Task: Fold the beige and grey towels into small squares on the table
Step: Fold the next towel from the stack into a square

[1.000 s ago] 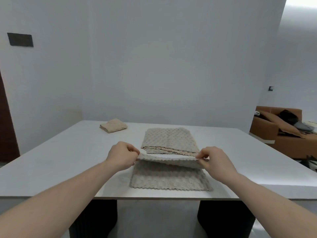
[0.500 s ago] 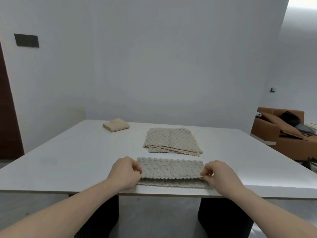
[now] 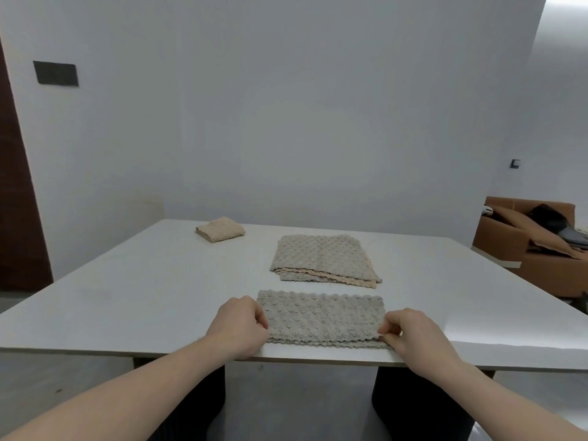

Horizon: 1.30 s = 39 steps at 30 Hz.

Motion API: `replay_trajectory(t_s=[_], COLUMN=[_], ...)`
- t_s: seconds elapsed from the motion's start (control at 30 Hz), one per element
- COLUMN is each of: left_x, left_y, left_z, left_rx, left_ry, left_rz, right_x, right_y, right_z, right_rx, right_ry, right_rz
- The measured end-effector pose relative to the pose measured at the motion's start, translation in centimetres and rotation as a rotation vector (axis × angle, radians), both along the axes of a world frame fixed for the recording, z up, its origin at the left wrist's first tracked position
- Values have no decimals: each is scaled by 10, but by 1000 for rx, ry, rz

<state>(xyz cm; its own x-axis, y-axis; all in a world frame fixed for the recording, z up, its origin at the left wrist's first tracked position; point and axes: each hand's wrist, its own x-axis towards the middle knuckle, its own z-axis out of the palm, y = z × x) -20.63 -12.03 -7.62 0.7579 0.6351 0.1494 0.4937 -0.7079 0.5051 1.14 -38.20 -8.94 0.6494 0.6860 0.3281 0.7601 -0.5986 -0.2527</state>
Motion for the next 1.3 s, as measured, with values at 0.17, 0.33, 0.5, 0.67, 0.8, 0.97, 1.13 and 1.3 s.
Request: replay_trajectory(t_s=[0.17,0.33,0.5,0.67,0.8,0.97,1.13,1.3], left_x=[6,4,21,57,81,89,97,104], left_y=[4,1,-15,-30,-35,-32,-19,-5], left_z=[5,15,32,25,4,-21,-20,-18], left_rx=[1,50,22,170,237,209,190,185], left_ry=[49,70,-103,6,208,350,364,397], left_rz=[-34,-104,-117,-252,-343,-328,-309,-272], right_x=[4,7,-1,-6,-5,-1,13,26], right_y=[0,-10,2,44,75,86,86,89], right_z=[11,30,44,31,9,-16,-18,-19], right_rx=[-63,-44,192,77,-131,-314,-317,-311], right_ry=[76,224,289,176,184,189,174,171], right_rz=[68,123,65,95,45,-43,-25,-26])
